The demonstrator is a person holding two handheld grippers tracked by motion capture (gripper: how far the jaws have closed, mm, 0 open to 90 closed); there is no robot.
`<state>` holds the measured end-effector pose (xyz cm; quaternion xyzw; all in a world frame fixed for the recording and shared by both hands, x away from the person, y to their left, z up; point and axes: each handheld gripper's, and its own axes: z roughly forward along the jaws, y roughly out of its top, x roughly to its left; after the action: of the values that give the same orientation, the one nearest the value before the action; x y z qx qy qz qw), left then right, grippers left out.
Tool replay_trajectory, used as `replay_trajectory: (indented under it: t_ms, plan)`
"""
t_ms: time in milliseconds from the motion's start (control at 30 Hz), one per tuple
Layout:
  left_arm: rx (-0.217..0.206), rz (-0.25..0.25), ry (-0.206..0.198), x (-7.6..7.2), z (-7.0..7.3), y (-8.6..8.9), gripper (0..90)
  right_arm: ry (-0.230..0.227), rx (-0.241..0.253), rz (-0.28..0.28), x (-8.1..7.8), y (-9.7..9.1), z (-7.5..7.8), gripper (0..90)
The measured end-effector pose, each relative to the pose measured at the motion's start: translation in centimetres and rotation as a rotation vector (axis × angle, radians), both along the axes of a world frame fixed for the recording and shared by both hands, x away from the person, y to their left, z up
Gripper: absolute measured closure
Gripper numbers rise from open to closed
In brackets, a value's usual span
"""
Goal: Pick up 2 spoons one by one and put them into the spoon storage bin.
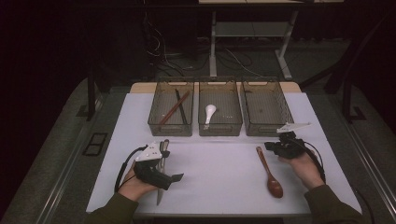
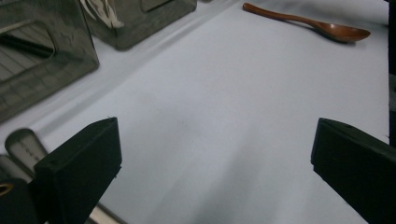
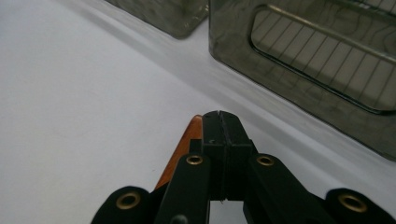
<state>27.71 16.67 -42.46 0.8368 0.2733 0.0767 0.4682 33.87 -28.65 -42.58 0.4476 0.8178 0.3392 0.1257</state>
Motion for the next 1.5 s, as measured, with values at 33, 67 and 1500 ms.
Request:
replay_trajectory:
  t_ms: [33,67,1500]
  plan:
    - [0.004,0.004,0.002,-0.1,-0.1,0.1,0.0,0.004,-0.005,-0.001,0.3,0.1,-0.1,89.4]
    - [0.006,0.008,0.006,-0.1,-0.2,0.1,0.0,0.009,-0.007,-0.001,0.6,0.2,-0.3,89.4]
    - [0.015,-0.043,0.018,-0.1,-0.8,0.0,0.0,0.011,-0.056,0.107,1.2,4.3,-1.5,89.6]
